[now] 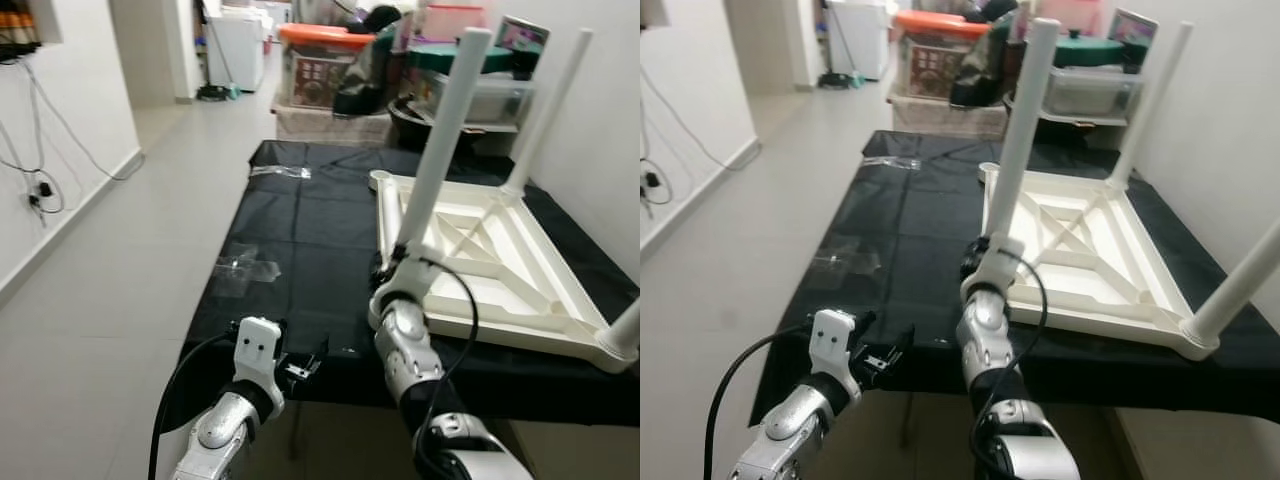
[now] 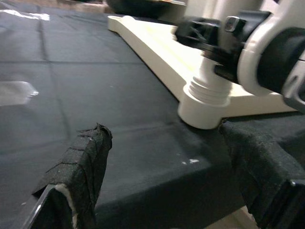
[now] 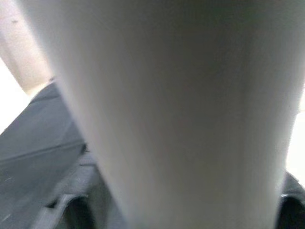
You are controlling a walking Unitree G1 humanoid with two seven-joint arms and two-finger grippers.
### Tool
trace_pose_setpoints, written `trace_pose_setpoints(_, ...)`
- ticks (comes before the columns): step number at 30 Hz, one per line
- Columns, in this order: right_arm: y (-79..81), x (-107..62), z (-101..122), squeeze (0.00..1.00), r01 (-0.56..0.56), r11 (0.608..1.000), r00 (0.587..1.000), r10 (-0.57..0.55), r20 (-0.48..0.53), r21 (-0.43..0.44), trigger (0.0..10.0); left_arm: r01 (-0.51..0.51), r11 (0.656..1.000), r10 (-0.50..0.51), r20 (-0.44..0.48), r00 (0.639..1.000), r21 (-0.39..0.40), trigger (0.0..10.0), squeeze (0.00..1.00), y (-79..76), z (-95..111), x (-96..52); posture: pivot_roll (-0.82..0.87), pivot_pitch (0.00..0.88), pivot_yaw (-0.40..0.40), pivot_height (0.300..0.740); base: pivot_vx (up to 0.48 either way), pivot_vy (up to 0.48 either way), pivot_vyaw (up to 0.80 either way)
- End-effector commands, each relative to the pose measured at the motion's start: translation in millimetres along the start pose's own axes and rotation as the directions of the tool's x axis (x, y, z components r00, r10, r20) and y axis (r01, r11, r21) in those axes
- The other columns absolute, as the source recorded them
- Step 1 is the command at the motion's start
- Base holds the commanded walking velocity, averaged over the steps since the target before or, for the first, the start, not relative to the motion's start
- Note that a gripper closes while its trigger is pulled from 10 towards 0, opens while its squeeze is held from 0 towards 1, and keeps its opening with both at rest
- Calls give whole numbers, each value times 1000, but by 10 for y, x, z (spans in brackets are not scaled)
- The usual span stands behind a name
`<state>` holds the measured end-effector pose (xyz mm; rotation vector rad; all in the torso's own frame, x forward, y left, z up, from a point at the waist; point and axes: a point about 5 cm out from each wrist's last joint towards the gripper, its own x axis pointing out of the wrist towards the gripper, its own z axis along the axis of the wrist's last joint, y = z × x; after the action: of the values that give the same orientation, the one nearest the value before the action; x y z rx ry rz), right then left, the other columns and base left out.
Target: Building children table
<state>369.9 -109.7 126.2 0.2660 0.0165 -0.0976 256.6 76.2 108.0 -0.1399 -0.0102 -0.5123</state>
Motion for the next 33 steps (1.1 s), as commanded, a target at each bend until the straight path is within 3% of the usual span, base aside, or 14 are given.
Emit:
trace_pose_setpoints(1,106,28,93,259,-88,996,996,88,31,0,10000,-6,1000,6,-4,1000,10,10000,0,14,-13,-3,143,0,-73,740,0,0,0)
trace_pose_setpoints(2,106,28,93,259,-88,996,996,88,31,0,10000,-6,1000,6,-4,1000,10,10000,0,14,-13,-3,143,0,-73,740,0,0,0)
trace_pose_setpoints(3,103,62,172,0,-164,986,985,164,53,0,10000,-7,1000,7,-4,1000,10,10000,0,17,-12,-2,141,0,-70,740,0,0,0)
trace_pose_setpoints(6,100,81,225,0,-217,976,974,217,68,0,10000,-7,1000,7,-4,1000,10,10000,0,19,-11,-1,141,0,-70,740,0,0,0)
trace_pose_setpoints(10,81,146,403,0,-528,848,848,530,23,-46,10000,-4,1000,4,-2,1000,11,10000,0,17,-5,7,141,0,-69,740,0,0,0)
trace_pose_setpoints(17,204,24,398,0,-911,412,396,880,-263,6,10000,-3,1000,3,0,1000,12,10000,0,13,1,17,152,0,-78,740,0,0,0)
trace_pose_setpoints(22,376,-14,358,0,-952,305,291,909,-297,3,10000,-4,1000,4,0,1000,15,10000,0,12,4,17,165,0,-85,740,0,0,0)
trace_pose_setpoints(24,435,-22,329,0,-955,296,278,910,-309,13,10000,-5,1000,5,0,1000,15,10000,0,11,3,16,167,0,-84,740,0,0,0)
trace_pose_setpoints(25,478,-23,297,0,-953,304,285,904,-319,12,5647,-6,1000,6,-1,1000,15,10000,0,10,2,14,170,0,-87,740,0,0,0)
trace_pose_setpoints(27,494,-22,278,0,-949,314,294,899,-325,9,5647,-6,1000,6,-1,1000,15,10000,0,8,1,13,170,0,-87,740,0,0,0)
trace_pose_setpoints(28,506,-2,271,0,-934,357,342,883,-320,-14,0,-6,1000,6,-2,1000,15,10000,0,8,0,10,172,0,-89,740,0,0,0)
trace_pose_setpoints(29,472,89,299,0,-850,524,518,811,-271,-56,0,-7,1000,7,-3,1000,13,10000,0,8,-2,4,168,0,-86,740,0,0,0)
trace_pose_setpoints(30,472,89,299,0,-850,524,518,811,-271,-56,0,-7,1000,7,-3,1000,13,10000,0,8,-2,4,168,0,-86,740,0,0,0)
trace_pose_setpoints(33,377,177,329,0,-721,688,686,695,-216,-79,0,-7,1000,7,-5,1000,12,10000,0,9,-4,2,167,0,-85,740,0,0,0)
